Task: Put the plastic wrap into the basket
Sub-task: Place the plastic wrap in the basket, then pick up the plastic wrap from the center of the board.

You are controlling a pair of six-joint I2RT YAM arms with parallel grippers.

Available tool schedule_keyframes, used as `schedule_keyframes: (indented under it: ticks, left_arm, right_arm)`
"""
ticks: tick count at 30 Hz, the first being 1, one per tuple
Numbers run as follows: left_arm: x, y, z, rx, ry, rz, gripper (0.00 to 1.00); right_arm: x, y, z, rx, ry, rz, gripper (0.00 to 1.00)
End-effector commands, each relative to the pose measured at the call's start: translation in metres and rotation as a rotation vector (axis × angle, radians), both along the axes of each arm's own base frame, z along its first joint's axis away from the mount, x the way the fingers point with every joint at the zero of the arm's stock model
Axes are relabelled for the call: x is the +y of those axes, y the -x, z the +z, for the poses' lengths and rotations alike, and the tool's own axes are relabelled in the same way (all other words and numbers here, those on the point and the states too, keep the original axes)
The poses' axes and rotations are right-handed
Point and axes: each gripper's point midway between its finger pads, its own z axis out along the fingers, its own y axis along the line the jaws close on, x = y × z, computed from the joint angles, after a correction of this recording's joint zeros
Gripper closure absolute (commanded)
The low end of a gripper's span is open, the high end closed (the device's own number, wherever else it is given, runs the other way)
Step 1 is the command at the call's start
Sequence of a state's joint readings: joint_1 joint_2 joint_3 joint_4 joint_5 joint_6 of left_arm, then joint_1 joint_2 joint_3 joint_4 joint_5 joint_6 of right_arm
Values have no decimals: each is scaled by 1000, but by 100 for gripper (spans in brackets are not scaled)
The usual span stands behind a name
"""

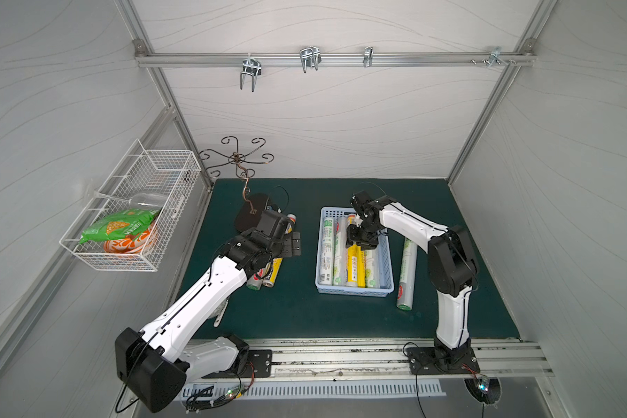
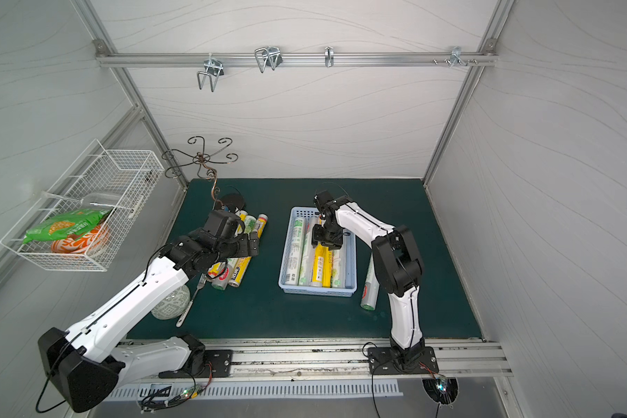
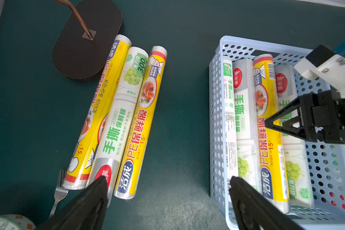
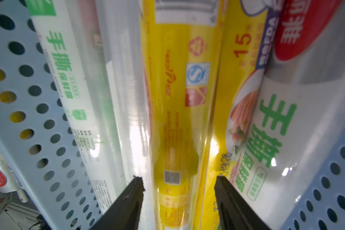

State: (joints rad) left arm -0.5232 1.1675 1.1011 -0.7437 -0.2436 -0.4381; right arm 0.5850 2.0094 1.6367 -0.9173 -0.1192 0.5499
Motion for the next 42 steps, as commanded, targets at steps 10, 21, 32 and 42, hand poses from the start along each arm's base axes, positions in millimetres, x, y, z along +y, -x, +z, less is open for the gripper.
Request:
schedule_keyframes:
  ticks: [10,21,32,42]
  left_arm:
    - [-6,-8,6,-27,35,-6,3]
    - [-6,-10,0,-17,26,5,3]
    - [-5,-24,-15,0,-15,41,3]
    - [8,-43,-43,47,-96,119,3]
  right_arm:
    - [4,8,25,-30,-37,30,49]
    - [2,13,30,-37,-35,44,51]
    - [-19,29,58,-91,4,82,44]
    - [-57,51,79,-144,85,102,28]
